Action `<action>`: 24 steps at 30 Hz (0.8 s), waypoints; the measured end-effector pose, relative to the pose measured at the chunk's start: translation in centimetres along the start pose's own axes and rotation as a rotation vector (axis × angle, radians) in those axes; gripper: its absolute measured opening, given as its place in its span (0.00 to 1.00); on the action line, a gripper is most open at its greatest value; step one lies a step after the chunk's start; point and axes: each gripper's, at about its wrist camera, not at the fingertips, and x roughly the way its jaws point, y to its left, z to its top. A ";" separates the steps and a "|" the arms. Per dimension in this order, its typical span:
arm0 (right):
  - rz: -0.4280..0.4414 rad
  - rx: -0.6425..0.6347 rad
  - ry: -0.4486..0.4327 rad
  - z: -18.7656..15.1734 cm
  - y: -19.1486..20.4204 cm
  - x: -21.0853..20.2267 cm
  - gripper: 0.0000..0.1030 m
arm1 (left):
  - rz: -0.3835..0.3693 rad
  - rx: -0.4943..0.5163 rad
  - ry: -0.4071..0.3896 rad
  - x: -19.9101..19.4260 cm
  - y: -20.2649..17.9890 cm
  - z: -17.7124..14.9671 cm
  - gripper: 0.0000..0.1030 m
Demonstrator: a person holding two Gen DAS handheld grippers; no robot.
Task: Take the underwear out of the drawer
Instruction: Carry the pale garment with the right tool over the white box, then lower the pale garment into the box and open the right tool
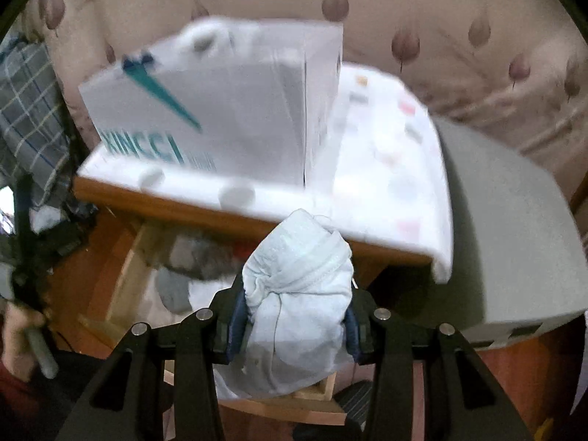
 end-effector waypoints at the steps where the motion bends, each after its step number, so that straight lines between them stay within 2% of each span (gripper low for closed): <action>1: -0.001 -0.006 -0.015 0.8 0.1 -0.8 0.39 | 0.000 -0.010 0.002 0.0 0.3 0.1 0.63; 8: -0.005 -0.048 -0.110 6.8 0.9 -5.4 0.39 | 0.026 -0.129 0.016 0.1 3.6 0.5 0.63; 14: 0.002 -0.056 -0.153 12.1 2.2 -5.9 0.39 | 0.048 -0.187 0.057 0.8 5.2 0.4 0.63; 18: -0.002 -0.048 -0.165 15.6 3.2 -4.7 0.40 | 0.039 -0.227 0.041 0.4 6.1 0.4 0.63; 24: -0.072 -0.070 -0.132 19.4 4.5 -0.7 0.40 | 0.063 -0.266 0.027 0.2 7.8 0.6 0.63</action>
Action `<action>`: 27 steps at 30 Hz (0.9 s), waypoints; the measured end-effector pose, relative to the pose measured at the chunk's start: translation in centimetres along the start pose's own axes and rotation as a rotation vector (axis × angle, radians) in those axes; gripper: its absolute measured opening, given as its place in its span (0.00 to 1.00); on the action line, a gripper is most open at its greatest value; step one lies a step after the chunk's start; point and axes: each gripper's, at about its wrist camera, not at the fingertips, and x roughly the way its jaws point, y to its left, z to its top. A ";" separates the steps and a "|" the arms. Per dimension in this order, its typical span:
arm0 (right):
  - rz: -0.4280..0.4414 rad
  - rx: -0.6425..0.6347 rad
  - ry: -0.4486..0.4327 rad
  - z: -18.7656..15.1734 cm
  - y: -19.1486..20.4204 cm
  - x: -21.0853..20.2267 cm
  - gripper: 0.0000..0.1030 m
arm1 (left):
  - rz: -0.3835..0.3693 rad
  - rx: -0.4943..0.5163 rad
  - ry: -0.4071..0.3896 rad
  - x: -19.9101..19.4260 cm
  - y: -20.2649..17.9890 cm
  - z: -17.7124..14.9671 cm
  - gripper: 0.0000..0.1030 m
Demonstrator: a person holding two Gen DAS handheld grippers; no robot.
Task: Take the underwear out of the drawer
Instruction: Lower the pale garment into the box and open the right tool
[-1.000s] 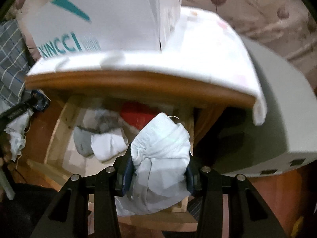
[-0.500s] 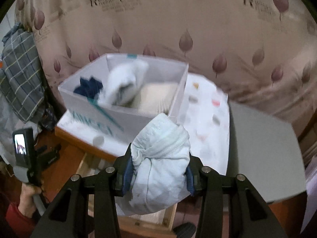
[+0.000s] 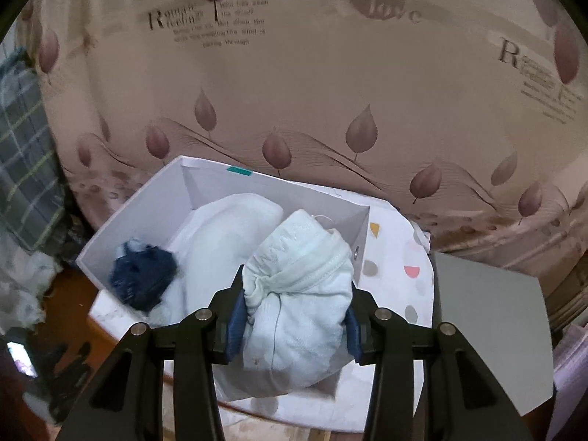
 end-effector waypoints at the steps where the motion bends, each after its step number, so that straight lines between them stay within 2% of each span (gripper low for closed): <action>1: -0.011 0.000 0.016 0.2 0.2 0.9 0.40 | -0.002 -0.014 0.003 0.0 0.4 0.1 0.63; 7: -0.034 0.029 0.118 -0.6 0.1 5.8 0.42 | -0.006 -0.047 0.014 0.1 1.3 0.3 0.63; 10: -0.014 0.060 0.169 -1.6 -0.1 7.8 0.44 | -0.006 -0.038 0.015 0.1 1.1 0.3 0.63; 22: -0.071 -0.009 0.163 -2.6 1.1 8.6 0.59 | -0.009 0.009 0.028 0.5 -0.5 0.0 0.63; 26: -0.074 -0.029 0.150 -2.7 1.5 7.7 0.75 | -0.021 0.007 0.032 0.6 -0.9 -0.1 0.63; 27: -0.073 -0.037 0.143 -2.7 1.5 7.3 0.75 | -0.021 0.013 0.033 0.5 -1.0 -0.1 0.63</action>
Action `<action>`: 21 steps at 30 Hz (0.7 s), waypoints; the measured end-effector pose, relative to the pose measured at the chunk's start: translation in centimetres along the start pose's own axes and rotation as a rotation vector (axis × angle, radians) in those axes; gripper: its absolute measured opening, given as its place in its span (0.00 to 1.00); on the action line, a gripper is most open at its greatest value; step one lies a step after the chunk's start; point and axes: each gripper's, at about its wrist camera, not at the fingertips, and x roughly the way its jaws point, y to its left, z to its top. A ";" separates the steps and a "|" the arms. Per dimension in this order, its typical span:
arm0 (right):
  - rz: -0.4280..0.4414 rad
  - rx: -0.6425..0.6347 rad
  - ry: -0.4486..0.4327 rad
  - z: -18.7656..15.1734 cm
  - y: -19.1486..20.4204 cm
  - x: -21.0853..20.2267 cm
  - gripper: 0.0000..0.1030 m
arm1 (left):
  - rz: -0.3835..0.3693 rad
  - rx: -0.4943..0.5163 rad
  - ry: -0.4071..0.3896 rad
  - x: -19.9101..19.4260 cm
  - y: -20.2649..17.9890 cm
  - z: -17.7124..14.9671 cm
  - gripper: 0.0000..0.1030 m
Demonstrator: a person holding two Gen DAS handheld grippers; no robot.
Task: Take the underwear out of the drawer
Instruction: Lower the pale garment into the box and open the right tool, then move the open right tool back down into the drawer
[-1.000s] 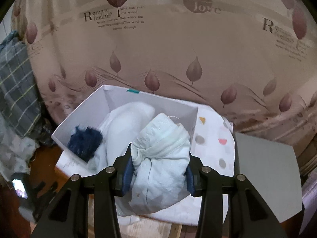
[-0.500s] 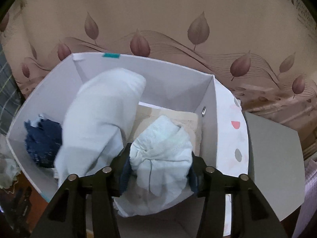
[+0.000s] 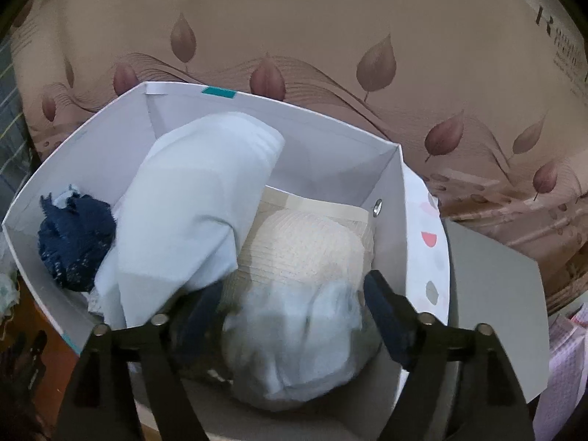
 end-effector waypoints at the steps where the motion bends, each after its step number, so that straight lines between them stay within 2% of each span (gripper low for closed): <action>1: -0.006 -0.005 -0.005 0.0 0.0 -0.3 0.76 | -0.001 0.008 0.001 0.0 -0.2 0.0 0.63; 6: -0.005 -0.003 -0.039 -0.4 -0.6 -2.4 0.78 | 0.008 0.039 0.003 0.1 -0.8 -0.2 0.63; 11: 0.012 -0.017 -0.098 -1.5 -0.9 -5.7 0.79 | 0.006 0.013 0.004 0.2 -0.2 0.0 0.63; 16: 0.083 -0.062 -0.134 -4.7 -0.7 -9.2 0.79 | 0.001 -0.025 0.017 0.3 0.8 0.2 0.63; 21: 0.156 -0.176 -0.140 -9.1 0.9 -10.9 0.81 | 0.003 -0.034 0.011 0.1 1.1 0.3 0.63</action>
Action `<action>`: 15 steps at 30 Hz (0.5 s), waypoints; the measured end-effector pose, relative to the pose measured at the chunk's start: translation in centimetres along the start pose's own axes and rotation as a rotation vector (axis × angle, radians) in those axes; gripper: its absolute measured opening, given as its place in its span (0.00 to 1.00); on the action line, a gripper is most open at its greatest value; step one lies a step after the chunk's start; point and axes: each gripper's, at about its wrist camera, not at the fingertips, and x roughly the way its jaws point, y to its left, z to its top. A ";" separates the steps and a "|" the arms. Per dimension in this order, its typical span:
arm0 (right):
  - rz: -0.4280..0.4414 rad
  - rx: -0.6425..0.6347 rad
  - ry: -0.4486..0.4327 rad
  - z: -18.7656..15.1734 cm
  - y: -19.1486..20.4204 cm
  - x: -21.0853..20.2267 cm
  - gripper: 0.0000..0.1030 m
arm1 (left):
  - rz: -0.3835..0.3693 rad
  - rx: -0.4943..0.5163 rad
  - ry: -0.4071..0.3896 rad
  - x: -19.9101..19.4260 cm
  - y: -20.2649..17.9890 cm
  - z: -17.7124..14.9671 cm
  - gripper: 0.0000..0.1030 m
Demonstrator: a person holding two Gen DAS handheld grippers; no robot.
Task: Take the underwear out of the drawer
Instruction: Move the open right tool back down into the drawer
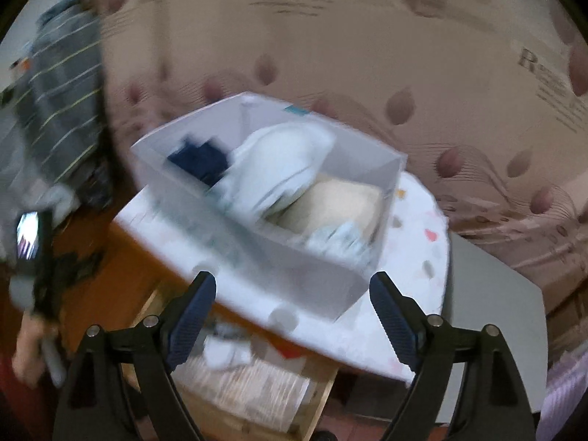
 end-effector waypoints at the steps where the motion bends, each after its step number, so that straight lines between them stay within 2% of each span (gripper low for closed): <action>1: 0.014 -0.027 0.009 -0.9 0.7 0.0 0.81 | 0.001 -0.001 0.000 0.0 0.0 0.0 0.63; 8: 0.174 -0.133 0.131 -6.5 4.6 4.2 0.81 | 0.001 -0.001 0.010 0.1 0.1 0.0 0.63; 13: 0.243 -0.244 0.219 -9.0 7.5 8.8 0.80 | -0.012 0.006 0.023 0.2 0.1 0.1 0.63; 15: 0.263 -0.274 0.245 -9.7 8.2 10.4 0.76 | -0.032 0.036 0.032 0.2 -0.3 0.0 0.63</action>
